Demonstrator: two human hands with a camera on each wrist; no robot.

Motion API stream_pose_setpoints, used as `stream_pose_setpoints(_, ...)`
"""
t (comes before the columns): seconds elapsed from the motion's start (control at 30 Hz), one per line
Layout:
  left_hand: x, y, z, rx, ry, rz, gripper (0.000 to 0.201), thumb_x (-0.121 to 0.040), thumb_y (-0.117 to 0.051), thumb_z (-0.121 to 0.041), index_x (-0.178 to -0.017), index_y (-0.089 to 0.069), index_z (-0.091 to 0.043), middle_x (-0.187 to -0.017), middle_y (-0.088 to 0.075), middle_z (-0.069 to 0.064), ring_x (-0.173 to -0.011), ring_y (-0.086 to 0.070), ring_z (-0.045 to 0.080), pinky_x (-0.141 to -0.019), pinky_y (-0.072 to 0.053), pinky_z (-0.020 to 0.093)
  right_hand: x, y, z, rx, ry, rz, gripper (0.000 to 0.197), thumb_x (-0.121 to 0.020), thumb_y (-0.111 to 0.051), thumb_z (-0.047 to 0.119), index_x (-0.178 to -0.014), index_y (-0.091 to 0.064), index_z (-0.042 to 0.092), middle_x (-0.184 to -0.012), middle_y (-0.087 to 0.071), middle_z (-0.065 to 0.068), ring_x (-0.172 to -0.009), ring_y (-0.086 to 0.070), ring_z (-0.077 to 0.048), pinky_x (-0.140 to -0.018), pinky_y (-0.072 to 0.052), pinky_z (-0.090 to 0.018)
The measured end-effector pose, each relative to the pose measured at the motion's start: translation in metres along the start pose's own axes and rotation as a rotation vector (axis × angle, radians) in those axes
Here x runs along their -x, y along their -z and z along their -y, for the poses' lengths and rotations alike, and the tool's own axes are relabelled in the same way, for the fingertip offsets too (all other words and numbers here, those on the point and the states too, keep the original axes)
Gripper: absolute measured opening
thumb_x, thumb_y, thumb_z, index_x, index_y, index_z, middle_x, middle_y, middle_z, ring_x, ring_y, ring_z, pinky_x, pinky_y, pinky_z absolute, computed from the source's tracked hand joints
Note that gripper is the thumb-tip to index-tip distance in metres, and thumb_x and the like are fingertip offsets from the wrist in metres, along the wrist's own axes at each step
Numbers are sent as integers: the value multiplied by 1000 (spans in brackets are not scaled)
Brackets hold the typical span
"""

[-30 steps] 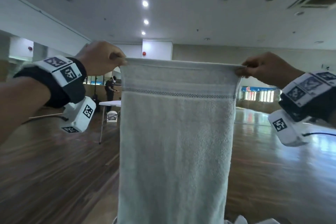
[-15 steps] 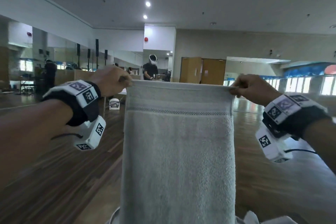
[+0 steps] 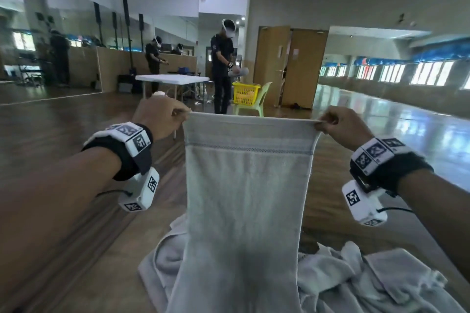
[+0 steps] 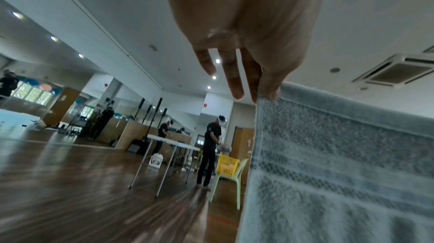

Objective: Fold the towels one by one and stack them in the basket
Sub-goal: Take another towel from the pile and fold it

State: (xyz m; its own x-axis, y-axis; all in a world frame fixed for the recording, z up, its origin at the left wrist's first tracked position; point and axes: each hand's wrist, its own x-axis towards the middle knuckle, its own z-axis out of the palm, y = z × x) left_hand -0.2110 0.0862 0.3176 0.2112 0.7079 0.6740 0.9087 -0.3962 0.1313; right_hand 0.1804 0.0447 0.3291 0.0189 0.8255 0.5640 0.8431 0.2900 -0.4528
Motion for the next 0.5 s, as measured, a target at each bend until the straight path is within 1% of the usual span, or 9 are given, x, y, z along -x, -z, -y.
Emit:
stream_pose_setpoints(0.03,14,-14,3,25,5,54,17,-86,-64,-31,-99,-74,-26,-96,-73,1,-84,-67,23,-74,-54,41,12,-13,-10,14,-11,43,27,-83,-65,10,-66,-52,26,-72,-58,2,-67,-51,-14,-59,-40,-25)
stream_pose_setpoints(0.1,49,-45,11,70,6,171,15,-84,-66,-32,-96,-74,-30,-95,-74,-1,-80,-67,20,-72,-55,37,40,-41,-33,69,-59,150,20,-80,-64,20,-66,-55,31,-77,-64,3,-73,-56,-17,-71,-47,-38)
stream_pose_setpoints(0.17,92,-71,13,26,-2,314,18,-83,-64,-37,-95,-75,-28,-96,-74,0,-83,-67,21,-74,-52,33,74,-67,-55,141,-93,283,10,-73,-63,30,-65,-58,34,-73,-63,16,-74,-59,-10,-85,-45,-49)
stream_pose_setpoints(0.23,138,-93,13,-43,-8,441,27,-83,-59,-45,-92,-75,-26,-95,-73,2,-85,-67,25,-72,-48,31,114,-91,-68,226,-89,418,10,-73,-65,31,-66,-60,35,-69,-58,23,-74,-59,-5,-90,-43,-48)
stream_pose_setpoints(0.3,181,-114,13,-24,3,515,41,-78,-48,-55,-82,-76,-25,-85,-73,3,-78,-67,26,-66,-44,29,154,-111,-77,327,-58,525,14,-75,-65,28,-66,-59,37,-67,-55,23,-77,-58,-2,-91,-41,-39)
stream_pose_setpoints(0.33,201,-122,13,-14,9,558,45,-76,-43,-56,-80,-76,-24,-82,-73,2,-76,-66,25,-65,-43,28,174,-121,-83,340,-38,586,19,-76,-65,26,-64,-56,38,-69,-55,22,-80,-58,-2,-89,-38,-36)
stream_pose_setpoints(0.37,218,-128,11,-20,15,616,43,-77,-45,-53,-81,-76,-24,-82,-73,0,-77,-66,24,-66,-43,28,192,-131,-88,334,-23,647,23,-77,-65,23,-64,-55,39,-73,-58,19,-83,-59,-4,-86,-35,-33)
stream_pose_setpoints(0.43,249,-135,4,-51,-9,684,28,-83,-57,-44,-82,-76,-22,-85,-73,-2,-81,-66,22,-71,-43,28,223,-148,-100,314,-2,737,21,-77,-67,18,-67,-62,36,-81,-66,10,-87,-61,-10,-83,-34,-31)
stream_pose_setpoints(0.5,274,-142,-1,-17,-44,704,20,-83,-63,-35,-79,-76,-20,-84,-73,-4,-81,-67,21,-77,-44,30,249,-162,-109,362,-4,776,25,-79,-66,22,-64,-57,40,-81,-65,12,-86,-58,-6,-83,-32,-34)
